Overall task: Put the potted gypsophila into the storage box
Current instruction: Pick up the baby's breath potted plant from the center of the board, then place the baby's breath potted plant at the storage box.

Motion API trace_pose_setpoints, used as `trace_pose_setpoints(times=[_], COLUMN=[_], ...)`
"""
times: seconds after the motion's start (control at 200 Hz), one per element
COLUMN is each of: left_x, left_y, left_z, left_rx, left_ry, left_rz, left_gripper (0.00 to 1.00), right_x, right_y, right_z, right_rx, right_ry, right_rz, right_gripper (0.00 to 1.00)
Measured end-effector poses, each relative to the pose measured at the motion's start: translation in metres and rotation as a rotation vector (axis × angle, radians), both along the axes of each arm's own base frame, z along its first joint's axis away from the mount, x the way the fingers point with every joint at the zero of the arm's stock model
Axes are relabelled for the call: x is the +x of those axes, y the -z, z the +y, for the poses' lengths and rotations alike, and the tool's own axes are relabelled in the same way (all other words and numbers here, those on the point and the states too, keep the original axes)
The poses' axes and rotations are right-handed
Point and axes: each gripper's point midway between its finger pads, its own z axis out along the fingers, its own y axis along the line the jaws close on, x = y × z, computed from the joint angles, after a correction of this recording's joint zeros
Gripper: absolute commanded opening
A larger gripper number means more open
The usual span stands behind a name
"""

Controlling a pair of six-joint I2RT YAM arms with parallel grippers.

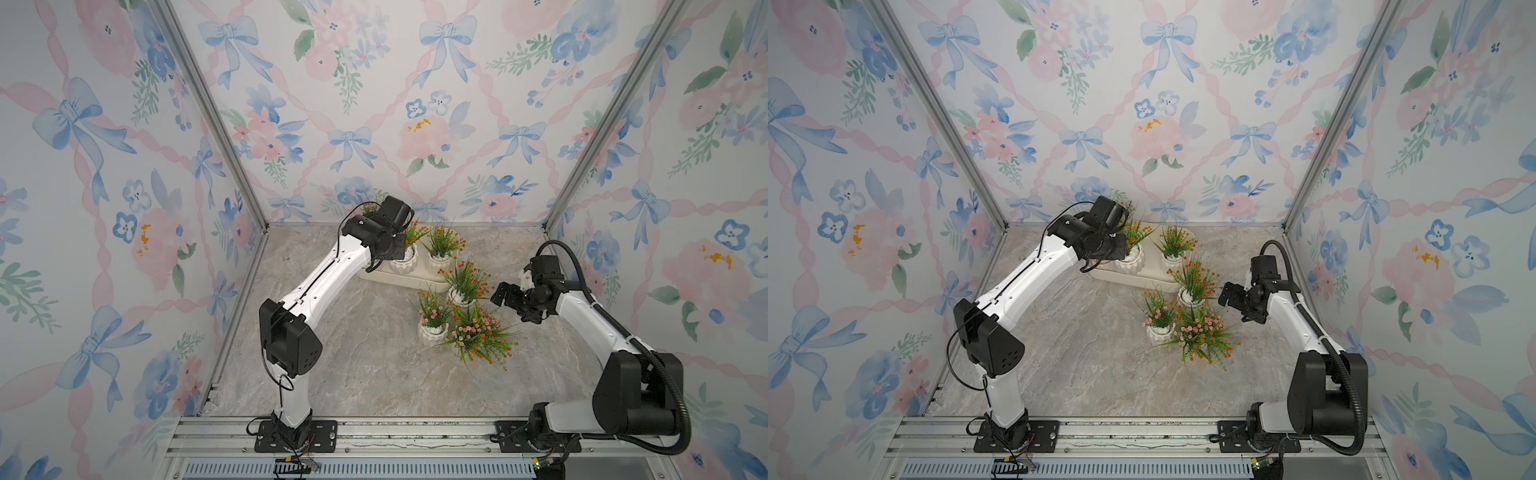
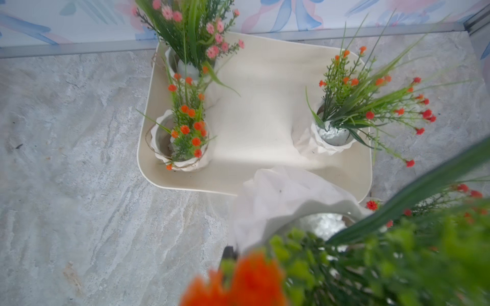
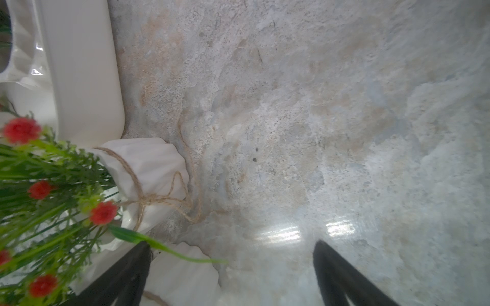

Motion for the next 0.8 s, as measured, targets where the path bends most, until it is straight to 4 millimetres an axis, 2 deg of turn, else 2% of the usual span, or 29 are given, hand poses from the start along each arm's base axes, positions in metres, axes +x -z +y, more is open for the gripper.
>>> trace_pose_setpoints(times=[0.105,0.23,0.38,0.485,0.61,0.8], left_x=[0.028,0.06,0.077,0.081,0.088,0.099], left_y=[0.006,0.034,0.078,0.099,0.107,0.098], left_z=[0.002,0.0,0.0,0.002,0.0,0.0], left_rx=[0.012,0.036,0.079,0.101,0.103,0.08], left_ry=[-0.014,-0.026,-0.027,-0.03,-0.033,-0.04], left_rz=[-0.011,0.01,0.072,0.106,0.11,0.078], left_gripper=[0.0,0.0,0.0,0.0,0.0,0.0], right_x=[0.0,-0.002,-0.005,-0.006,-0.007,-0.008], right_y=[0.0,0.001,0.002,0.003,0.004,0.004], right_z=[0.0,0.0,-0.001,-0.002,-0.002,-0.003], right_rx=[0.0,0.0,-0.008,-0.01,-0.013,-0.014], right_ry=[0.0,0.0,0.003,0.004,0.006,0.006], right_rz=[0.002,0.009,0.023,0.029,0.033,0.036], right_gripper=[0.97,0.97,0.97,0.97,0.97,0.97])
